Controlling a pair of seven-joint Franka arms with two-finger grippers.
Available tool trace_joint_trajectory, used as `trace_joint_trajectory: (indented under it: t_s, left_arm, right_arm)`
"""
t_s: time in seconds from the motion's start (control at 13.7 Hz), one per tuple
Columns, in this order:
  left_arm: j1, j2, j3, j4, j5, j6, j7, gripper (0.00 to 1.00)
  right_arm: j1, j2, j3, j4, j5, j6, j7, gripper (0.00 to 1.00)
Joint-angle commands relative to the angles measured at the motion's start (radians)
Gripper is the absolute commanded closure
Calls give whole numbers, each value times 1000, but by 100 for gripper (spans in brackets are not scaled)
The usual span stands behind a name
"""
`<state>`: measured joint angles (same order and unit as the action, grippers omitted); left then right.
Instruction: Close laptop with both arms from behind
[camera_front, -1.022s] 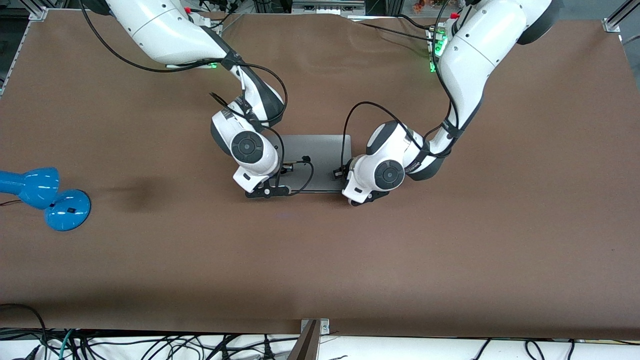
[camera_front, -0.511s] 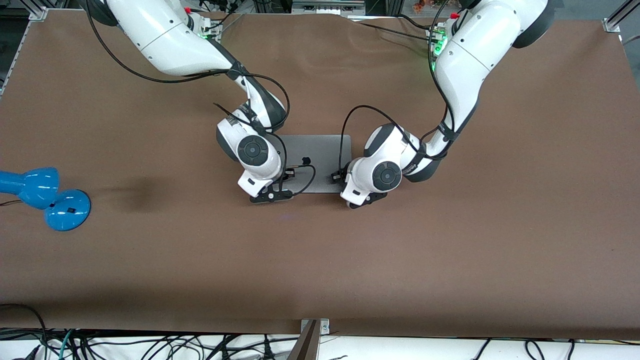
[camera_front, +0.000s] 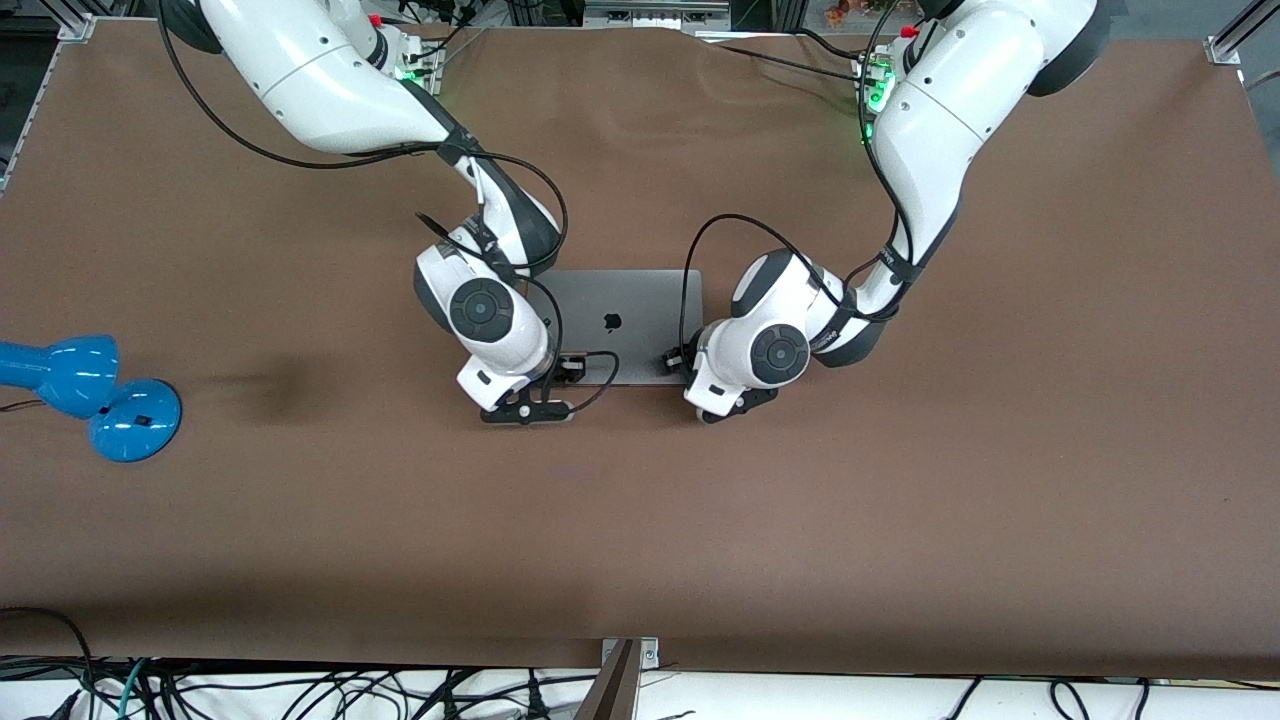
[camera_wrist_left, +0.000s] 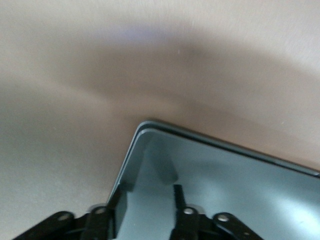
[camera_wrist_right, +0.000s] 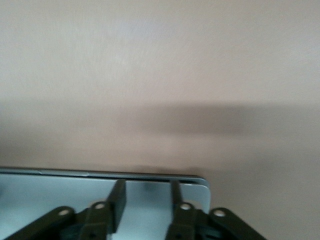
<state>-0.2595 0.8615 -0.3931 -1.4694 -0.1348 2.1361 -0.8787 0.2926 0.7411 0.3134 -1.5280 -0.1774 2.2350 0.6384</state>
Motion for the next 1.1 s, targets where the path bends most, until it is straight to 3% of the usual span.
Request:
trace_joint_trajectory:
  t_s: [0.0,0.15,0.44,0.73,0.88,1.02]
  left_arm:
    - [14,-35,0,11,31,-33,-17,0]
    - [29,-62,0,8,31,-38,-17,0]
    - [68,-133,0,11,32,-74,-9,0]
    - [143,-267,-4,4,84,-224,67,0]
    - [183,-347,-3,-2,87,-309,128,0]
    - [241,-435,-4,-15,87,-366,214,0]
  right_arm:
    - [-44,-77,9,-8,50,-78,34,0]
    - [-84,-121,9,-8,102,-127,27,0]
    - [-196,-187,7,-4,101,-317,26,0]
    - [-295,-213,4,23,82,-428,-5,0]
    - [-338,-223,6,69,81,-486,-131,0]
    - [-333,-252,-84,80,87,-489,-334,0]
